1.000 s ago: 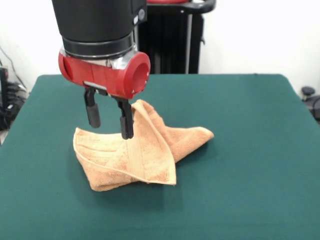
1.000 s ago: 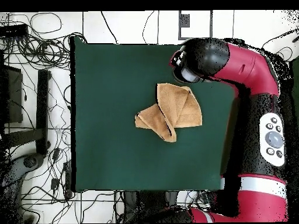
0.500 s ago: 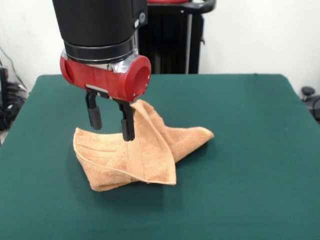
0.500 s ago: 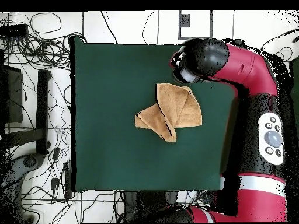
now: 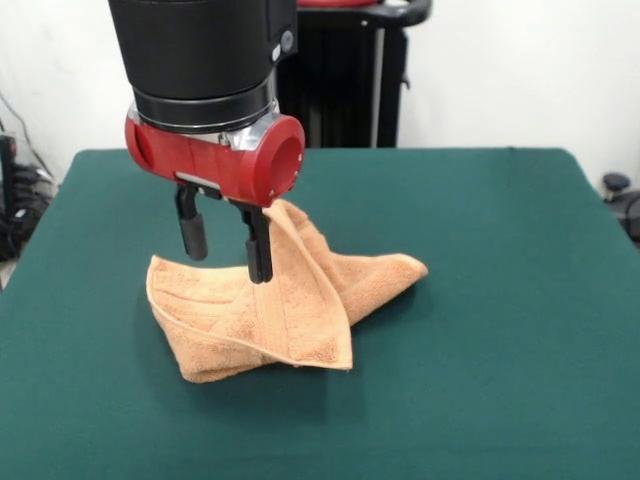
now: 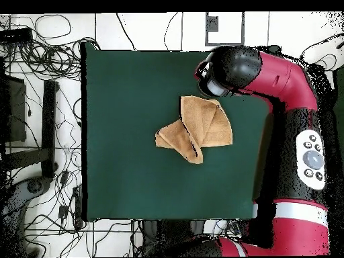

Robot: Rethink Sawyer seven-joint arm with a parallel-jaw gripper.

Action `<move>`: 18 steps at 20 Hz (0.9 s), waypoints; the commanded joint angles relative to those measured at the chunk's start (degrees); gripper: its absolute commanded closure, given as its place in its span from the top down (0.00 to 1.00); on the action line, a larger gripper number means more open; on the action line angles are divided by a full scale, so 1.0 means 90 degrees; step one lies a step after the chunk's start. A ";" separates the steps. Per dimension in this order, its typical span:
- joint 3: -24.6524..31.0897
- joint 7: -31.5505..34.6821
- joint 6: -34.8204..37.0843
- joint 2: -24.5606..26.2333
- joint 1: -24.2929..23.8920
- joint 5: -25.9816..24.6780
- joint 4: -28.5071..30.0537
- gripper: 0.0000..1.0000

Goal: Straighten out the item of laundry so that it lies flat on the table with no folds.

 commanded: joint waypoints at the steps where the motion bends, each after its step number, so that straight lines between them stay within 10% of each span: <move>1: 0.0532 -0.0661 0.0102 0.0513 0.0171 -0.0148 0.0856 1.00; 18: 0.0418 0.0493 -0.0113 0.0663 0.0067 0.0438 0.1445 1.00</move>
